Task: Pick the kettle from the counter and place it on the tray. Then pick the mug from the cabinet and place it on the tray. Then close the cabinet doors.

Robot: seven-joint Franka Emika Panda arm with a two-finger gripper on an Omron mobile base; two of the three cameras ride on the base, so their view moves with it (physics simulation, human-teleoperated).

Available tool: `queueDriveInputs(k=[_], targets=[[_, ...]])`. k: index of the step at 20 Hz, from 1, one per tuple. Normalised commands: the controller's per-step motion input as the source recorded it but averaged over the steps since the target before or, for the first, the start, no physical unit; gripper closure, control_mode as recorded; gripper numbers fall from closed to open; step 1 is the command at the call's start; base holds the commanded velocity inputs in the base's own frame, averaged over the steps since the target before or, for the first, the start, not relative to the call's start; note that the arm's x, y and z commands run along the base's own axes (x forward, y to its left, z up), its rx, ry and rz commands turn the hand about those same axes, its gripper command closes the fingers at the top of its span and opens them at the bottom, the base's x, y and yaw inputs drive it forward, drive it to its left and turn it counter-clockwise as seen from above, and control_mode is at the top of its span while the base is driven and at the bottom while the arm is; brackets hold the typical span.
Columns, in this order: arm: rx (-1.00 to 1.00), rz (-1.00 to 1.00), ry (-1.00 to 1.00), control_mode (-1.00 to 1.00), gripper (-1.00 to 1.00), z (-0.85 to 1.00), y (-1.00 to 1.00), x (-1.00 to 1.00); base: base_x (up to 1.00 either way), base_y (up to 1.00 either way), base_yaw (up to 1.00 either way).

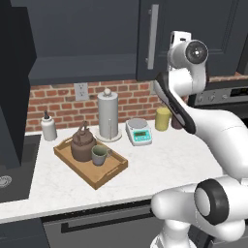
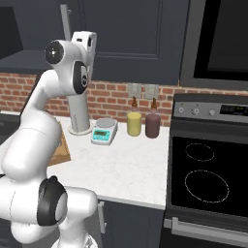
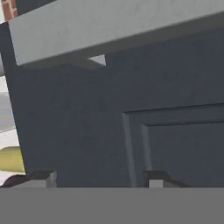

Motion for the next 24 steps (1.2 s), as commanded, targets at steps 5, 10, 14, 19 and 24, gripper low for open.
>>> queueDriveInputs(k=[5, 10, 14, 19, 24], targets=[[-0.03, 0.00, 0.23, -1.00, -1.00, -0.62, -0.21, 0.02, 0.00, 0.00, 0.00], [-0.03, 0.00, 0.23, -1.00, -1.00, -0.57, -0.21, -0.05, 0.00, 0.00, 0.00], [-0.02, 0.00, 0.15, -1.00, -1.00, -0.28, -0.26, -0.41, 0.00, 0.00, 0.00], [-0.02, 0.00, 0.11, -1.00, -1.00, 0.00, -0.15, -0.82, 0.00, 0.00, 0.00], [-0.06, 0.00, 0.12, -1.00, -1.00, -0.07, 0.00, -0.90, 0.00, 0.00, 0.00]])
